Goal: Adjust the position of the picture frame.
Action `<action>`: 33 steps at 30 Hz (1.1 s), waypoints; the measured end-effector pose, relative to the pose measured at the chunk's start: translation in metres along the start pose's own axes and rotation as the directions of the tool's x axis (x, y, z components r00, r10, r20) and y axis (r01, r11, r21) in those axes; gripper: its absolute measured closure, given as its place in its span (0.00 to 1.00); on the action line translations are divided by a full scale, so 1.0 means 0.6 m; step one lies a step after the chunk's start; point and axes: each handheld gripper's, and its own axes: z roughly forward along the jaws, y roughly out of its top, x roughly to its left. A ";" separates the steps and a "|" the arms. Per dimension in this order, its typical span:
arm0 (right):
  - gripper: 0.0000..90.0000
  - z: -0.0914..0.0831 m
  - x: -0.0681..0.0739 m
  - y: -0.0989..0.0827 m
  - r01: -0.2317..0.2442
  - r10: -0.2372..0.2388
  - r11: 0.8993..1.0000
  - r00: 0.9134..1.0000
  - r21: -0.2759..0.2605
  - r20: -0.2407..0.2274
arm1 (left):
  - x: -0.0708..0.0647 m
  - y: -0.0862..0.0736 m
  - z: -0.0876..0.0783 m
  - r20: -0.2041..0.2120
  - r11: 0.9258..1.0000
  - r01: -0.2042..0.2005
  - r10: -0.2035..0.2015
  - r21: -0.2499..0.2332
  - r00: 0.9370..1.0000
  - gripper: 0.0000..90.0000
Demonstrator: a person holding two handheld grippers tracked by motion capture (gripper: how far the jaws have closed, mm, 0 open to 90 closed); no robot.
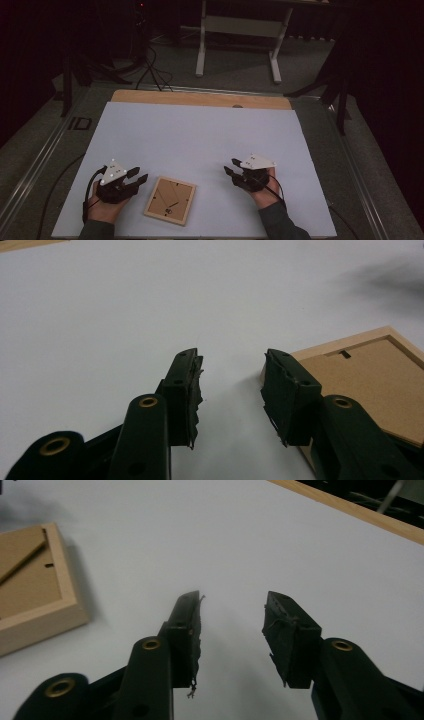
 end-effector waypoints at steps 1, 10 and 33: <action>0.64 0.003 0.004 0.002 0.004 -0.004 1.000 1.000 0.002 -0.003 | 0.000 0.000 0.000 0.003 1.000 0.001 -0.001 0.002 1.000 0.64; 0.64 0.015 0.034 0.024 0.006 -0.007 1.000 0.998 -0.027 -0.064 | -0.003 -0.001 -0.004 0.013 1.000 0.008 -0.008 -0.008 1.000 0.66; 0.72 0.060 0.090 0.040 0.042 -0.044 0.999 0.983 -0.013 -0.179 | -0.016 -0.004 -0.010 0.052 1.000 0.007 -0.006 -0.002 0.999 0.69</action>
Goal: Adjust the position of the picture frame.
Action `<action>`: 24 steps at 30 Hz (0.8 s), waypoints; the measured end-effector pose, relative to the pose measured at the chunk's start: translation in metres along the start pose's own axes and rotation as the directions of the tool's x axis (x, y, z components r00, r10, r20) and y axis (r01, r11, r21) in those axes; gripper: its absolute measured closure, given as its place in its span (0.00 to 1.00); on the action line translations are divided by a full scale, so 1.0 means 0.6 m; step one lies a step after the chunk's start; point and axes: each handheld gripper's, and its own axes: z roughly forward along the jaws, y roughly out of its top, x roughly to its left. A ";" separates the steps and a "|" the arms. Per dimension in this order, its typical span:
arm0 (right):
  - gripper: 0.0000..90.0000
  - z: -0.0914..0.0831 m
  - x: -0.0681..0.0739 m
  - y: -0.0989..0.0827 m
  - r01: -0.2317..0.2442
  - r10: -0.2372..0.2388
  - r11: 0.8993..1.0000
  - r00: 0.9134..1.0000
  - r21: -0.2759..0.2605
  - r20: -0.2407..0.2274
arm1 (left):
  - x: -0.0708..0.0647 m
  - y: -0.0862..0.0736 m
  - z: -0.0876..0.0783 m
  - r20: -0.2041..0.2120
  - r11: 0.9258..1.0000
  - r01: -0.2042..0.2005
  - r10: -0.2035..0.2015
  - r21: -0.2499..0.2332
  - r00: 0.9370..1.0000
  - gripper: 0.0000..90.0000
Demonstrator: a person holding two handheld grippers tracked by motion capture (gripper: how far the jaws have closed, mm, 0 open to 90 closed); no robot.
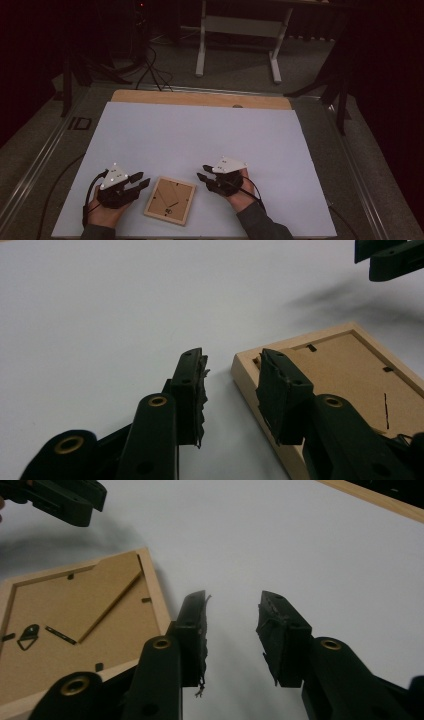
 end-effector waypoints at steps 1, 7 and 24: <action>0.72 0.001 0.001 0.000 -0.002 0.002 1.000 1.000 0.001 -0.002 | 0.001 0.000 0.000 -0.003 1.000 -0.001 0.001 -0.002 1.000 0.68; 0.81 0.011 0.014 0.001 0.013 -0.012 1.000 1.000 0.011 -0.025 | 0.005 -0.001 -0.004 -0.004 1.000 0.014 -0.014 -0.014 1.000 0.67; 1.00 0.040 0.050 -0.008 0.082 -0.074 0.993 0.992 0.079 -0.103 | 0.002 -0.002 0.003 0.007 1.000 0.007 -0.007 -0.002 1.000 0.66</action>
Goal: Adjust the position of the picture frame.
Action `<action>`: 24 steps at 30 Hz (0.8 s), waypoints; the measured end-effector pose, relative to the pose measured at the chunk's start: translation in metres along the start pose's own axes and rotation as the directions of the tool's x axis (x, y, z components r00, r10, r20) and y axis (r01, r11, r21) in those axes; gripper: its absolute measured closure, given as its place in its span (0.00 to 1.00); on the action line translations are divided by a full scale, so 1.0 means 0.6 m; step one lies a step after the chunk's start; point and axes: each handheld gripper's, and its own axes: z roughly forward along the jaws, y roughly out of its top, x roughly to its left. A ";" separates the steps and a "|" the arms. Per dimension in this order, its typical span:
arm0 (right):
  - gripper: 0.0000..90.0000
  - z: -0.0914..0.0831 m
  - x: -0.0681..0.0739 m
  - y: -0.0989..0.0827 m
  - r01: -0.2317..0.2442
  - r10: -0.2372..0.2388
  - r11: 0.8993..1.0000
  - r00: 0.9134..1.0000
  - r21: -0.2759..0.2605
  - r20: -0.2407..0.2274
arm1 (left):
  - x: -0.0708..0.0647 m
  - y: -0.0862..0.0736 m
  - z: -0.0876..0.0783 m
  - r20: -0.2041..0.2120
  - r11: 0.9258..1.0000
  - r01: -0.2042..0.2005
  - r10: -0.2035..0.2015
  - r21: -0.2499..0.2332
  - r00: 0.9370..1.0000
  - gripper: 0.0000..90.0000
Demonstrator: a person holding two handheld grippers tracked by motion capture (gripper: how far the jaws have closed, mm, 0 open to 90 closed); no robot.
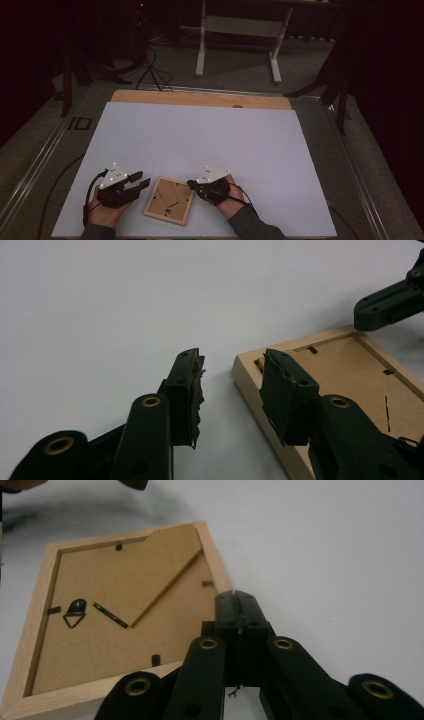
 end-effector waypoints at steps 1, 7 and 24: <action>1.00 0.001 0.001 0.000 0.001 -0.001 1.000 1.000 0.003 -0.002 | 0.000 0.000 0.001 0.000 1.000 -0.002 0.002 0.001 1.000 0.66; 1.00 0.011 0.002 -0.003 0.006 -0.006 1.000 1.000 0.026 -0.009 | 0.001 -0.001 0.004 -0.002 1.000 0.000 0.000 0.007 1.000 0.66; 1.00 0.010 -0.022 -0.004 0.005 -0.008 0.999 0.998 0.039 0.070 | -0.003 0.000 0.007 0.013 1.000 -0.013 0.013 0.010 1.000 0.67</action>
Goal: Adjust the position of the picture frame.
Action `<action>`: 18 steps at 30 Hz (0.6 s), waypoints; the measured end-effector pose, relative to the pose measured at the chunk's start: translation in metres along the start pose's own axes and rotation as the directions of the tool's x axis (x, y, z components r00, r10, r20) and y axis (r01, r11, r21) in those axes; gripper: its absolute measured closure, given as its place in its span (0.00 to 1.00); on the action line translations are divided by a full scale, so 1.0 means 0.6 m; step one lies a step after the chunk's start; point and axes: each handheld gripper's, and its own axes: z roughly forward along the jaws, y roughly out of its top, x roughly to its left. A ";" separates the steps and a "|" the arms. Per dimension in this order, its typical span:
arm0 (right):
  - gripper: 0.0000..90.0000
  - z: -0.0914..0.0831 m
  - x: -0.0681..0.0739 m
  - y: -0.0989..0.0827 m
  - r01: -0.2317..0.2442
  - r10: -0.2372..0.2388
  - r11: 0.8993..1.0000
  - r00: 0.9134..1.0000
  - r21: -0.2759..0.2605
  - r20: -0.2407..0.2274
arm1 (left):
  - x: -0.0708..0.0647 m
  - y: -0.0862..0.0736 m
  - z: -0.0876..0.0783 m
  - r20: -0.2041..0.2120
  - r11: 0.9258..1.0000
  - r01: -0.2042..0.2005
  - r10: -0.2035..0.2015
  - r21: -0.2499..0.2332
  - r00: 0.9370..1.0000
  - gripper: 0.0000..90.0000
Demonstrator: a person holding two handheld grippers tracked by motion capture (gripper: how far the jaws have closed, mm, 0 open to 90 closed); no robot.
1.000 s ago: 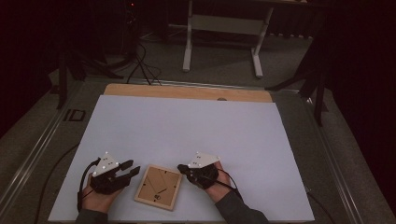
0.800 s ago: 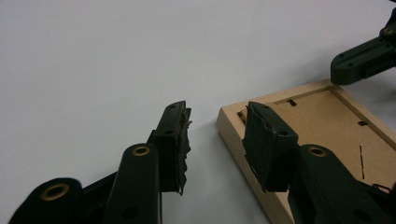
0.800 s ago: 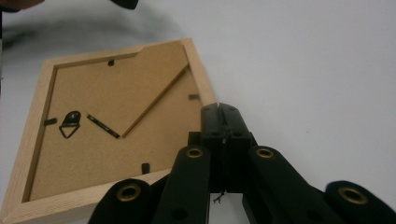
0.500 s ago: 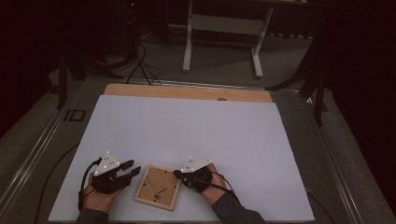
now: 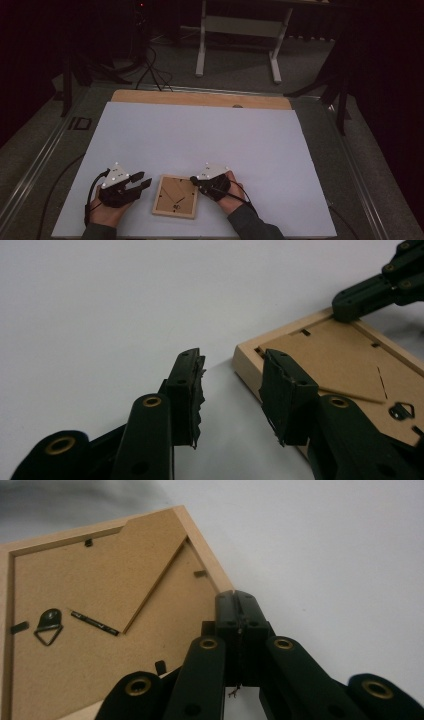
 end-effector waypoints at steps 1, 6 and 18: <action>1.00 0.000 -0.003 0.000 -0.004 0.004 1.000 1.000 0.001 0.005 | -0.001 0.000 0.001 0.002 1.000 -0.001 0.001 0.001 1.000 0.67; 1.00 0.000 -0.017 -0.003 -0.020 0.020 1.000 0.999 -0.005 0.029 | -0.005 0.001 0.004 0.017 1.000 -0.012 0.012 0.009 1.000 0.69; 1.00 -0.005 -0.049 -0.010 -0.076 0.077 0.997 0.993 -0.011 0.084 | -0.035 0.003 0.032 0.102 0.996 -0.062 0.055 0.060 0.993 0.76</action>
